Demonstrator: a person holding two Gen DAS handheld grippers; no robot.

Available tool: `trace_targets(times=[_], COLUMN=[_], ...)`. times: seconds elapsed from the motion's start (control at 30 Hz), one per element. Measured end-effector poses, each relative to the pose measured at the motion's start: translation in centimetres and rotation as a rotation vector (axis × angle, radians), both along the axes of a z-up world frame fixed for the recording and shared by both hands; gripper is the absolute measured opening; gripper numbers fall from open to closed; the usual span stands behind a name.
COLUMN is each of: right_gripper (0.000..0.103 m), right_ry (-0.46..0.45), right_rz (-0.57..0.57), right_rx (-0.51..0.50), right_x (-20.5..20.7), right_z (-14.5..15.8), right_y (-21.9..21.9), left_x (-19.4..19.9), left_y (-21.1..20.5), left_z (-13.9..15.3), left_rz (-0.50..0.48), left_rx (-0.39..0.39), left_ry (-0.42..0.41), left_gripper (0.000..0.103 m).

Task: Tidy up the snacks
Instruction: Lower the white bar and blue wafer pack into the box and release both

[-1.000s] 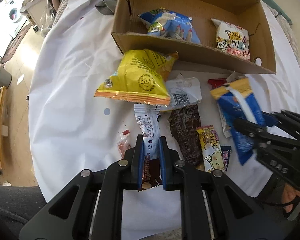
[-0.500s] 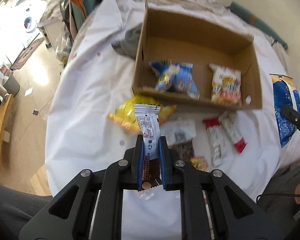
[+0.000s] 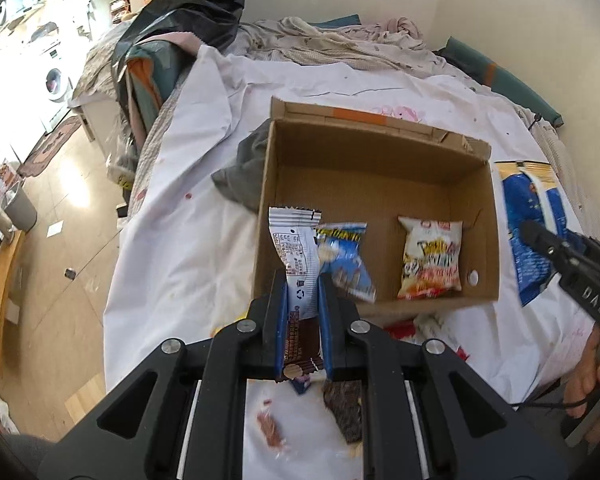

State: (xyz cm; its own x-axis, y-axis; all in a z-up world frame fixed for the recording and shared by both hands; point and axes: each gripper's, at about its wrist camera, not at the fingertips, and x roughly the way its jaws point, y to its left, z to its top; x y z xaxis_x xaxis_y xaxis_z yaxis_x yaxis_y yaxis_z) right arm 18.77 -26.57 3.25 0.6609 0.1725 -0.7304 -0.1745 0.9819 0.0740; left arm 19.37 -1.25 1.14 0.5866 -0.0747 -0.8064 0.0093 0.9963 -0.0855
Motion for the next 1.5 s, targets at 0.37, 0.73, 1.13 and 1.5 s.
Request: trace_targets(times=[0.37,0.73,1.13,1.5], right_gripper=[0.035,0.035,0.038,0.067], right_ry=[0.073,0.269,0.396,0.453], right_rz=[0.057,0.131,0.137,0.135], right_rx=[-0.167,-0.149,-0.072,0.074], right_x=[5.5,8.2,9.5,10.8], right_z=[-4.1,-10.8,-13.0,-11.8], right_y=[4.0,6.4,6.2,4.5], left_x=[6.3,8.7,9.1,9.6], left_y=[-1.5,-2.0,-2.1,-2.0], left_z=[-2.8,-7.6,-9.4,-9.4], left_rz=[-0.034,-0.034,-0.031,-0.022], left_rx=[0.046,0.031,0.015,0.010], left_ry=[0.046,0.143,0.221,0.247], left_gripper=[0.011,0.012,0.012,0.031])
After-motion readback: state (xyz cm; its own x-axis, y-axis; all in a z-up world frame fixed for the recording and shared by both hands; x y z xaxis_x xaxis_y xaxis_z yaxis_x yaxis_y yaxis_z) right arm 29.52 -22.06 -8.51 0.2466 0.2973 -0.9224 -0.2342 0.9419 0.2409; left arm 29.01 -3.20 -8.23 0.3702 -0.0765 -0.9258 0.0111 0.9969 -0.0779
